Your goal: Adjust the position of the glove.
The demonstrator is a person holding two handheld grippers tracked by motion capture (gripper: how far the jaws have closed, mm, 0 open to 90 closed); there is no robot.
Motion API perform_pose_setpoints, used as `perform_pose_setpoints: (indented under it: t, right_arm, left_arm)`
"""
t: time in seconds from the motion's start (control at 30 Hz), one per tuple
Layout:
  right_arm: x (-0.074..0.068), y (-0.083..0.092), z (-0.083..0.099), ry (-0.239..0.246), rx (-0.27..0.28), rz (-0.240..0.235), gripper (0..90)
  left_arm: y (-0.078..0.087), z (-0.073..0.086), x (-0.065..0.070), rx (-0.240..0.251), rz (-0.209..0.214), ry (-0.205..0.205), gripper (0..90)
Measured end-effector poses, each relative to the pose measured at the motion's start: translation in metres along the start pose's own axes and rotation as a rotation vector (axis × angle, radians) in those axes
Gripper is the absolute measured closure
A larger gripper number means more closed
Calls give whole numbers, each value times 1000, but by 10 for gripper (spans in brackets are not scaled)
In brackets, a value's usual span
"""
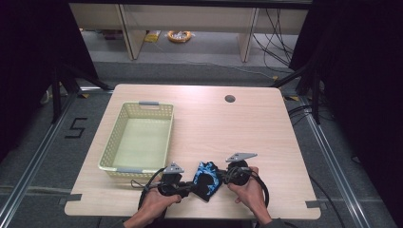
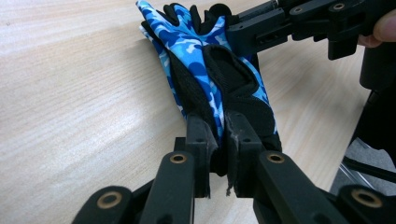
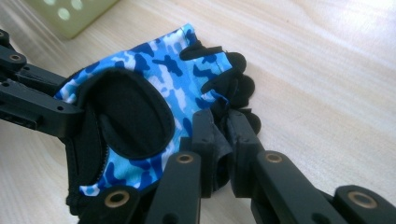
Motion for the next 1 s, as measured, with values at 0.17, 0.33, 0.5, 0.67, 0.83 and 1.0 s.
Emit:
perform_pose_setpoints:
  t: [0.17, 0.33, 0.5, 0.67, 0.83, 1.0]
  right_arm:
    - [-3, 5, -5, 8, 25, -21, 838]
    - [-12, 14, -21, 19, 71, -43, 838]
    - [-17, 18, -33, 50, 103, -32, 838]
    - [-27, 21, -54, 67, 127, -41, 837]
    - [-38, 22, -78, 103, 134, -66, 837]
    - [-50, 18, -105, 129, 134, -67, 837]
  left_arm:
    - [7, -6, 2, 7, 14, -9, 807]
    - [24, -24, 4, 18, 22, -23, 806]
    - [36, -36, 6, 21, 26, -31, 804]
    - [54, -52, 1, 27, 16, -39, 804]
    - [68, -65, -4, 50, 11, -31, 803]
    - [94, -84, -17, 77, -20, -26, 802]
Point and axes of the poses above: each handheld gripper's, and its own axes: y roughly backward along the jaws, z roughly out of its underside, x roughly to its right, the point moved 8 cm from there along -y, roughly forward along the jaws, and after that the axes turned 6 degrees about x, right-handed, at the moved point
